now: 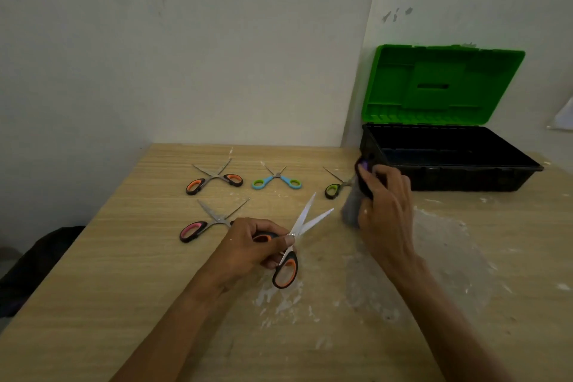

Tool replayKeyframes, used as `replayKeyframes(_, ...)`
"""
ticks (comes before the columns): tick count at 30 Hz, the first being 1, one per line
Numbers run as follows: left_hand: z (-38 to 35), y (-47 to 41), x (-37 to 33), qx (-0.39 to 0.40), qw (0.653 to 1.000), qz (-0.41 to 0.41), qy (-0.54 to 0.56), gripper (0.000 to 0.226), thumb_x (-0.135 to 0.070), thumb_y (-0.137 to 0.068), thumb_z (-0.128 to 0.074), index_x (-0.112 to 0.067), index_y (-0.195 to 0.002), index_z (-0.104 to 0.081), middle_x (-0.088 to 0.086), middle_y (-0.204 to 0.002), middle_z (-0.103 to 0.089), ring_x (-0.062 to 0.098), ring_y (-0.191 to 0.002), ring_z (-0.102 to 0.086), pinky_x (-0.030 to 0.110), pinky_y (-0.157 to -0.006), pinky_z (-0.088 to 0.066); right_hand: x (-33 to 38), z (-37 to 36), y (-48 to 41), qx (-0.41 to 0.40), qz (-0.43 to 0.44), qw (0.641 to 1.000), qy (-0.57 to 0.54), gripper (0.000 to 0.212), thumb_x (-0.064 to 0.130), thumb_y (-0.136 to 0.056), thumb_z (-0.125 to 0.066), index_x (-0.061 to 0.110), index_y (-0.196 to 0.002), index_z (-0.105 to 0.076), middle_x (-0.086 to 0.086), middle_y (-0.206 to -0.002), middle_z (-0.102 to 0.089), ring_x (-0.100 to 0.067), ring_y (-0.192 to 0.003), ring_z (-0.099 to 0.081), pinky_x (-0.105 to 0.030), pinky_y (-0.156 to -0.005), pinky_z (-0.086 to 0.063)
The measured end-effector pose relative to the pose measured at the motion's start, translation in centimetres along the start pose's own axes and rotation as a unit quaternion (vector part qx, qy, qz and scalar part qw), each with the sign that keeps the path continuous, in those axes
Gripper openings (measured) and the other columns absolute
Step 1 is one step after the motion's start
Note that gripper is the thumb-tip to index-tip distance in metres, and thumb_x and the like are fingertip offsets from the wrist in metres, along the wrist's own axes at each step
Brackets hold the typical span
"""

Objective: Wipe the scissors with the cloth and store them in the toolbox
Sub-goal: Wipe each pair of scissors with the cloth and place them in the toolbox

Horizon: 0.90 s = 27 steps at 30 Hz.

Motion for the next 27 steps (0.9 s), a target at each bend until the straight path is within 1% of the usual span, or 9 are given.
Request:
replayKeyframes(5, 0.1, 0.0, 0.3, -0.006, 1.000, 0.015, 0.009, 0.014, -0.023, -0.086, -0.079, -0.011, -0.091, -0.081, 0.017, -0.084, -0.077, 0.013, -0.064, -0.069, 0.021, -0.056, -0.054, 5.3, -2.5, 6.4, 0.048, 0.212, 0.975, 0.043, 0.062, 0.012, -0.072, -0.083, 0.017, -0.130, -0.060, -0.006, -0.121, -0.053, -0.025, -0.107, -0.045, -0.036, -0.091, -0.032)
replayKeyframes(8, 0.0, 0.2, 0.5, 0.001, 1.000, 0.013, -0.003, 0.011, -0.020, -0.086, -0.079, -0.009, -0.090, -0.081, 0.010, -0.075, -0.075, 0.014, -0.063, -0.069, 0.022, -0.056, -0.054, 4.4, -3.6, 6.4, 0.082, 0.233, 0.965, 0.089, 0.065, 0.015, -0.070, -0.083, 0.021, -0.131, -0.061, -0.009, -0.125, -0.055, -0.028, -0.114, -0.045, -0.044, -0.097, -0.037)
replayKeyframes(11, -0.4, 0.3, 0.4, 0.020, 0.999, 0.025, 0.008, 0.016, -0.024, -0.082, -0.081, -0.010, -0.091, -0.081, 0.014, -0.083, -0.078, 0.016, -0.065, -0.070, 0.022, -0.058, -0.056, 1.4, -3.4, 3.4, 0.083, 0.142, 0.982, 0.089, 0.056, 0.007, -0.076, -0.075, 0.019, -0.129, -0.062, -0.011, -0.125, -0.056, -0.032, -0.113, -0.048, -0.045, -0.095, -0.037)
replayKeyframes(13, -0.6, 0.2, 0.3, 0.024, 0.999, 0.030, 0.021, 0.021, -0.028, -0.079, -0.081, -0.012, -0.092, -0.081, 0.017, -0.089, -0.078, 0.016, -0.067, -0.072, 0.022, -0.058, -0.056, -1.3, -2.5, 1.8, 0.062, 0.030, 0.998, -0.015, 0.047, -0.004, -0.083, -0.065, 0.013, -0.127, -0.064, -0.015, -0.122, -0.056, -0.034, -0.110, -0.051, -0.041, -0.091, -0.041)
replayKeyframes(15, -0.3, 0.1, 0.3, 0.005, 0.999, 0.027, 0.029, 0.024, -0.031, -0.077, -0.081, -0.012, -0.092, -0.081, 0.018, -0.089, -0.078, 0.016, -0.067, -0.071, 0.021, -0.059, -0.055, -3.7, -1.4, 1.0, 0.017, -0.087, 0.985, -0.147, 0.051, -0.015, -0.086, -0.051, 0.011, -0.127, -0.063, -0.013, -0.121, -0.053, -0.030, -0.110, -0.053, -0.032, -0.092, -0.045)
replayKeyframes(17, 0.1, -0.1, 0.6, -0.028, 0.999, 0.024, 0.032, 0.020, -0.030, -0.079, -0.081, -0.013, -0.090, -0.082, 0.019, -0.087, -0.078, 0.017, -0.066, -0.070, 0.022, -0.059, -0.055, -4.0, -0.7, 1.3, -0.010, -0.127, 0.973, -0.190, 0.053, -0.017, -0.087, -0.047, 0.011, -0.130, -0.061, -0.009, -0.121, -0.052, -0.022, -0.109, -0.052, -0.026, -0.091, -0.045)
replayKeyframes(20, 0.3, -0.3, 1.1, -0.065, 0.997, 0.022, 0.038, 0.008, -0.022, -0.086, -0.080, -0.015, -0.086, -0.082, 0.014, -0.081, -0.078, 0.016, -0.065, -0.071, 0.020, -0.058, -0.054, -0.6, 0.1, 2.9, -0.055, -0.022, 0.986, -0.155, 0.048, -0.011, -0.086, -0.056, 0.007, -0.130, -0.061, -0.013, -0.120, -0.053, -0.018, -0.107, -0.049, -0.024, -0.091, -0.043)
replayKeyframes(24, 0.0, -0.1, 1.2, -0.076, 0.996, 0.013, 0.044, 0.009, -0.024, -0.087, -0.079, -0.016, -0.089, -0.082, 0.011, -0.083, -0.079, 0.016, -0.067, -0.073, 0.021, -0.060, -0.055, 5.3, -3.1, 6.3, 0.060, 0.192, 0.979, -0.041, 0.037, 0.013, -0.091, -0.058, 0.010, -0.128, -0.063, -0.013, -0.120, -0.056, -0.025, -0.108, -0.050, -0.031, -0.087, -0.047)
replayKeyframes(27, 0.0, 0.0, 1.2, -0.081, 0.995, 0.004, 0.060, 0.010, -0.023, -0.086, -0.080, -0.014, -0.090, -0.081, 0.012, -0.085, -0.079, 0.016, -0.068, -0.073, 0.022, -0.061, -0.056, 5.4, -4.8, 6.8, 0.099, 0.229, 0.968, 0.014, 0.050, 0.007, -0.081, -0.068, 0.013, -0.131, -0.060, -0.012, -0.121, -0.057, -0.027, -0.110, -0.050, -0.038, -0.089, -0.050)
Point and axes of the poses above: each hand's wrist, its own y-axis away from the middle knuckle, its own z-axis out of the back of the hand, x = y × z, the point moved 6 cm from there along -y, towards the middle knuckle
